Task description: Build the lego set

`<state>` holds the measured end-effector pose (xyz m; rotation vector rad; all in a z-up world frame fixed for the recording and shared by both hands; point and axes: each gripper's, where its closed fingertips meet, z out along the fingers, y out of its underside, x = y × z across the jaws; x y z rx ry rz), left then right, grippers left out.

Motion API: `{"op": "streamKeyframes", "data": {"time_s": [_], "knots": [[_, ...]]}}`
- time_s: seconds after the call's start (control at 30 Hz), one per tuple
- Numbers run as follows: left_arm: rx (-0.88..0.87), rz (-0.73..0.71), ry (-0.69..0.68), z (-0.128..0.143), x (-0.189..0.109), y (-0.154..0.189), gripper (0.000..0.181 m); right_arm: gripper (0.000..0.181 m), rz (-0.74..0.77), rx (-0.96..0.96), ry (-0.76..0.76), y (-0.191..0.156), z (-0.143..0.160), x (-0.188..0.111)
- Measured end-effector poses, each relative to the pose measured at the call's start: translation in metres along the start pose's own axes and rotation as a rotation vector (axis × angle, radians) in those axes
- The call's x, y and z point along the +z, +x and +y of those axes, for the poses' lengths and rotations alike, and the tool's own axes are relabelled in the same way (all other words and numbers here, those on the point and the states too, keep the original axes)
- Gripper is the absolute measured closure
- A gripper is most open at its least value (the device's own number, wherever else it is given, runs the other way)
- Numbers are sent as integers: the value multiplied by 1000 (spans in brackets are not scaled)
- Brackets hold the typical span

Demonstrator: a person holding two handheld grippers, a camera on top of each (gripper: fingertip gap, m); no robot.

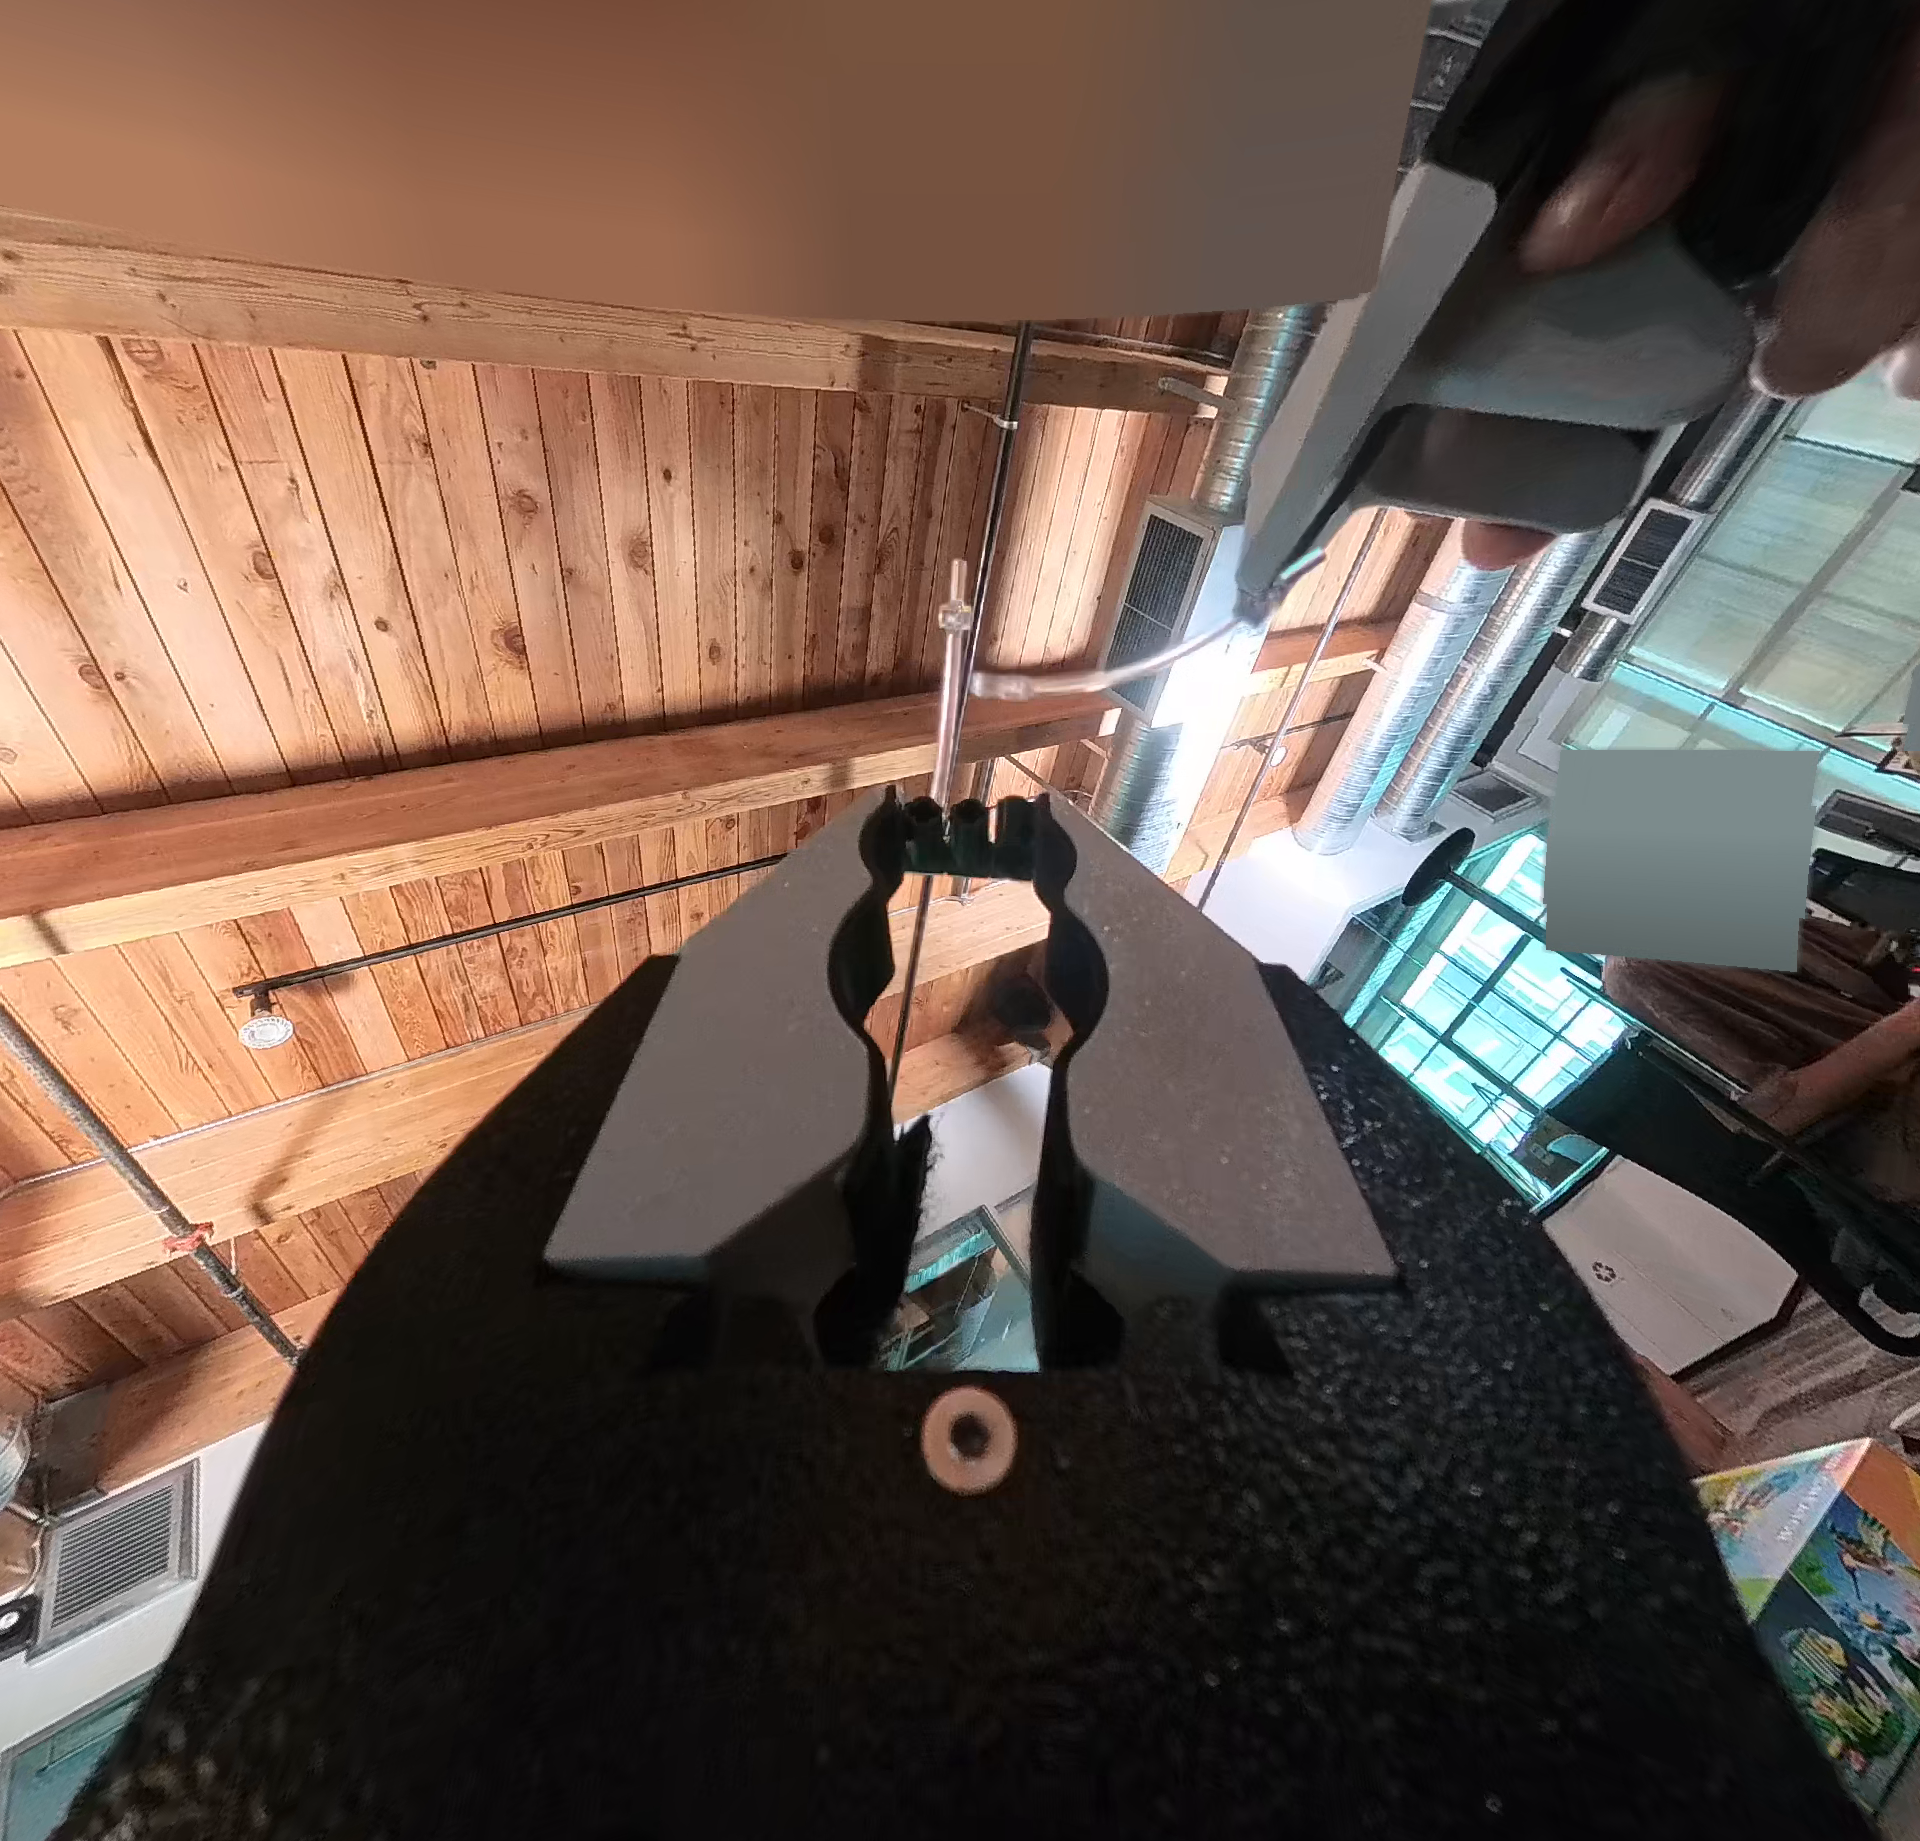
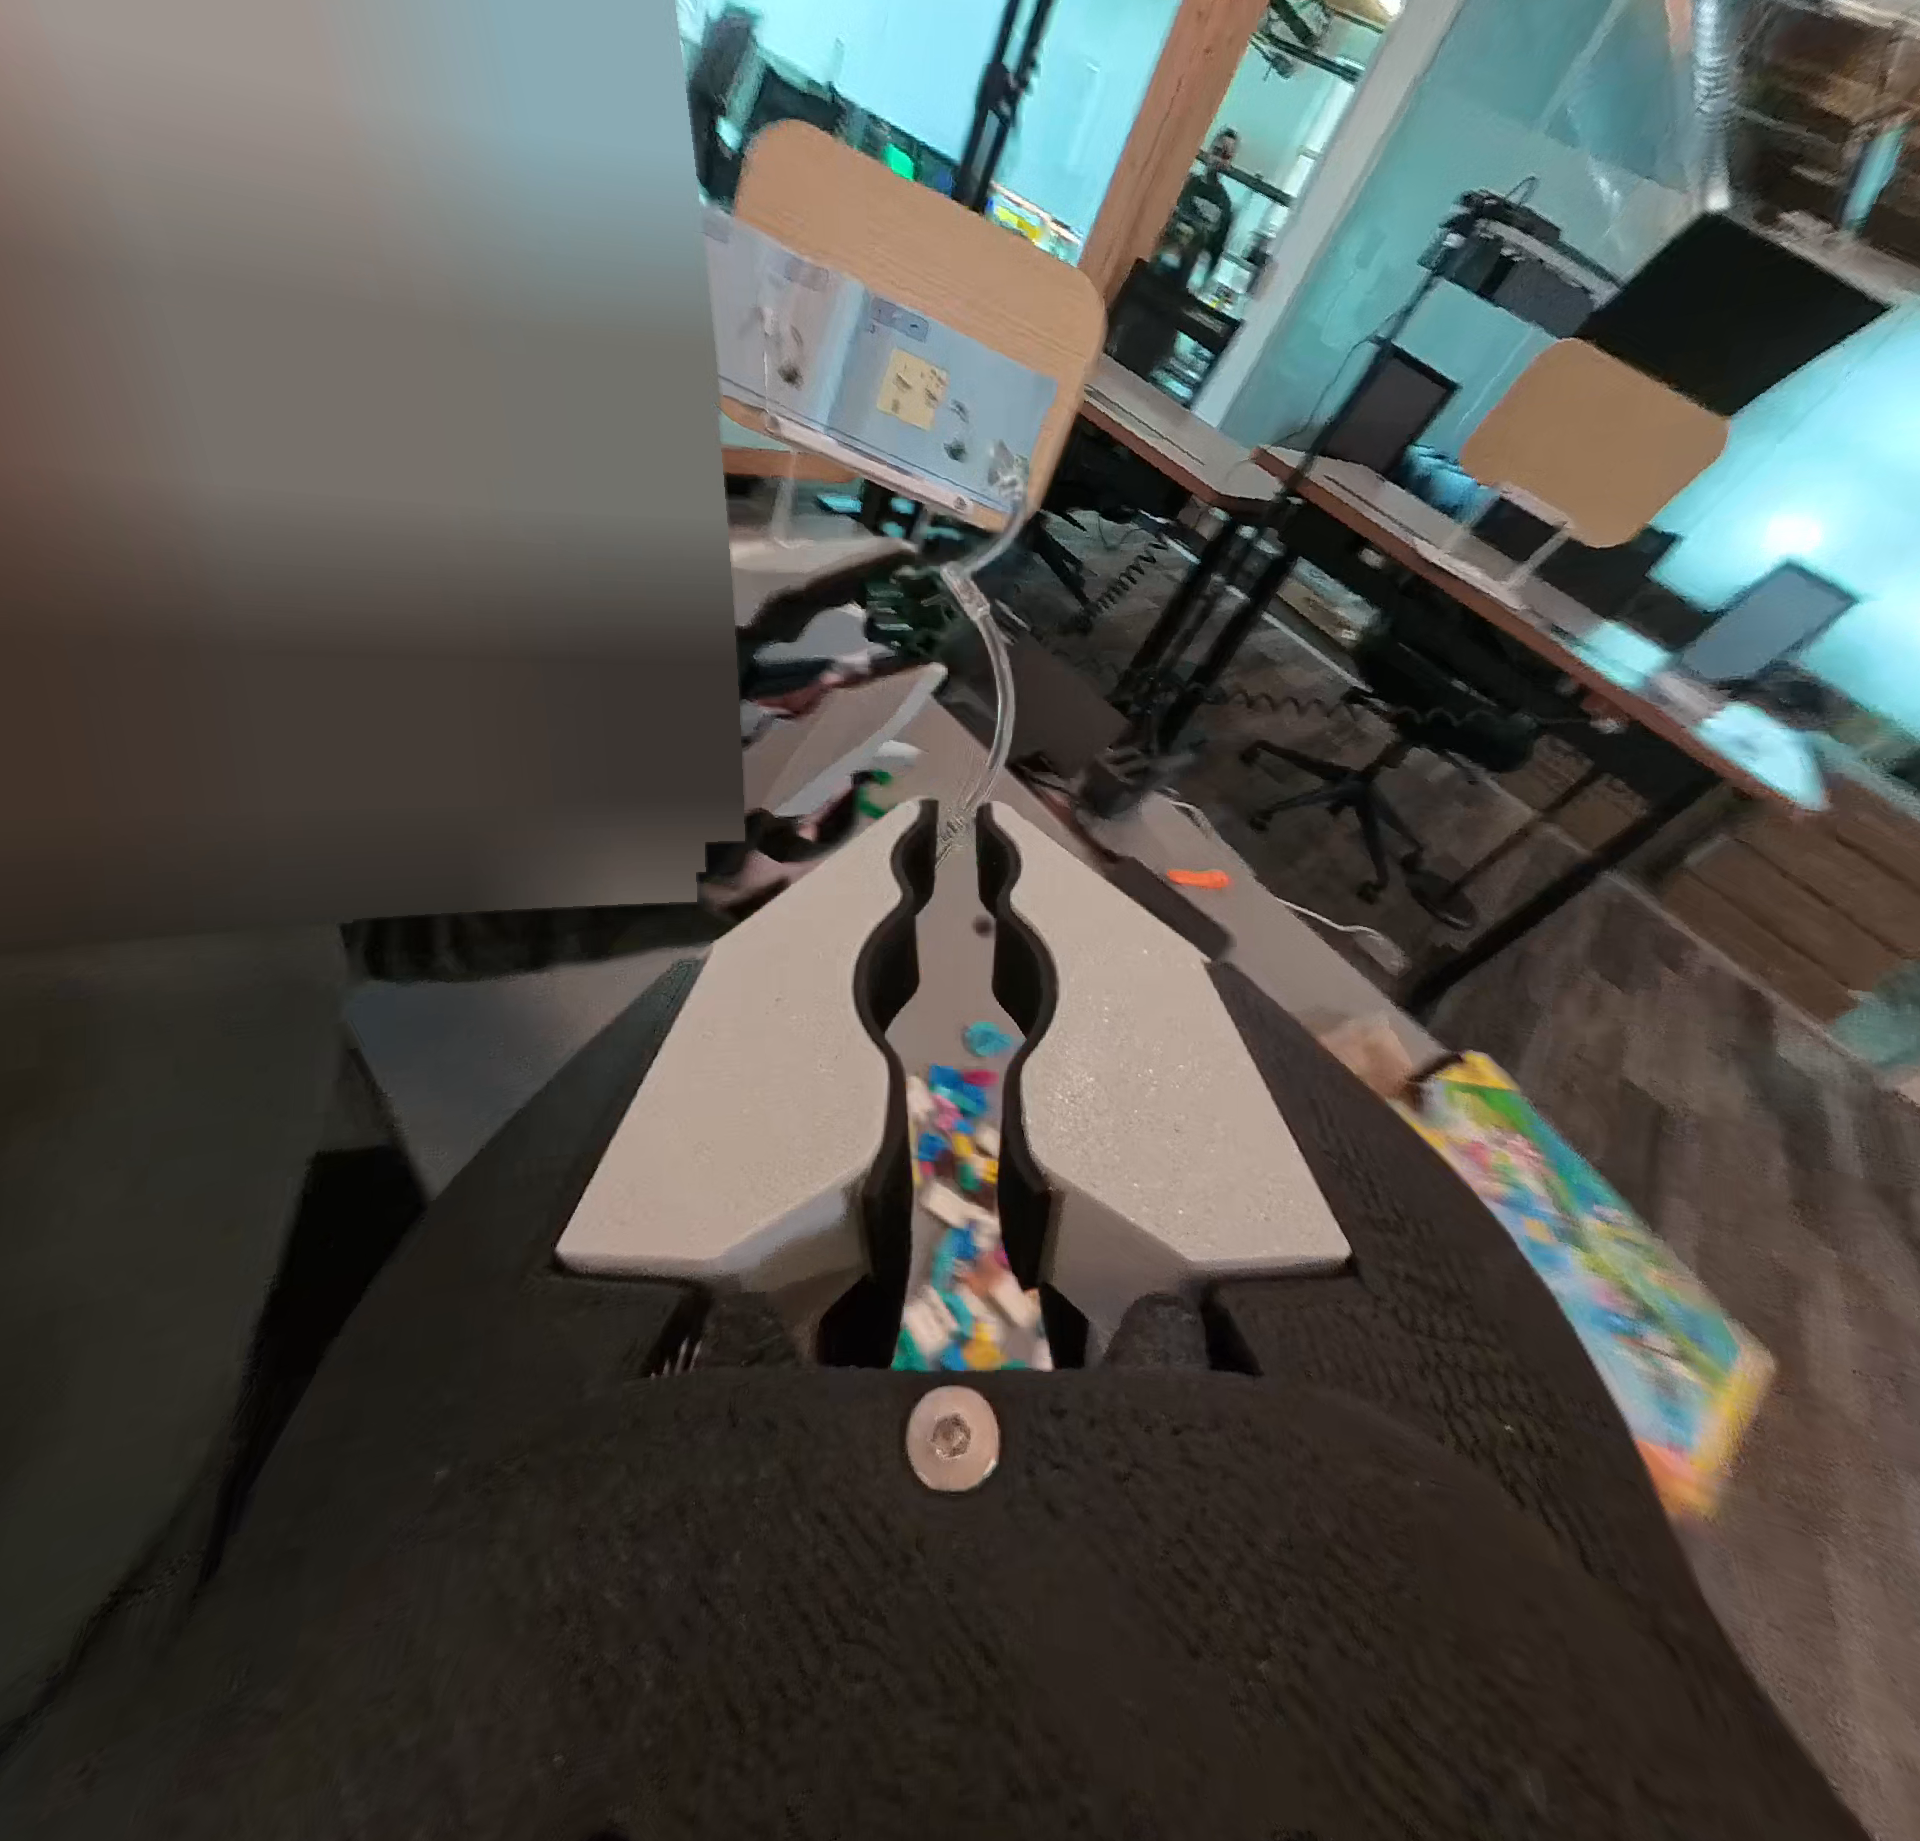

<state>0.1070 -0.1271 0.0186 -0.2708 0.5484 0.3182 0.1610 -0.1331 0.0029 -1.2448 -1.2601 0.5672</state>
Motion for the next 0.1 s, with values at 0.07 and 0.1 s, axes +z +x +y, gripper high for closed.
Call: {"op": "streamKeyframes", "data": {"time_s": [0.07, 0.1], "knots": [[8, -7, 5, -1, 0, -1, 160, 175, 103, -152, -81, 8, 3, 0], [20, -10, 9, -2, -1, -1, 160, 175, 155, -250, -128, 12, 3, 0]]}}
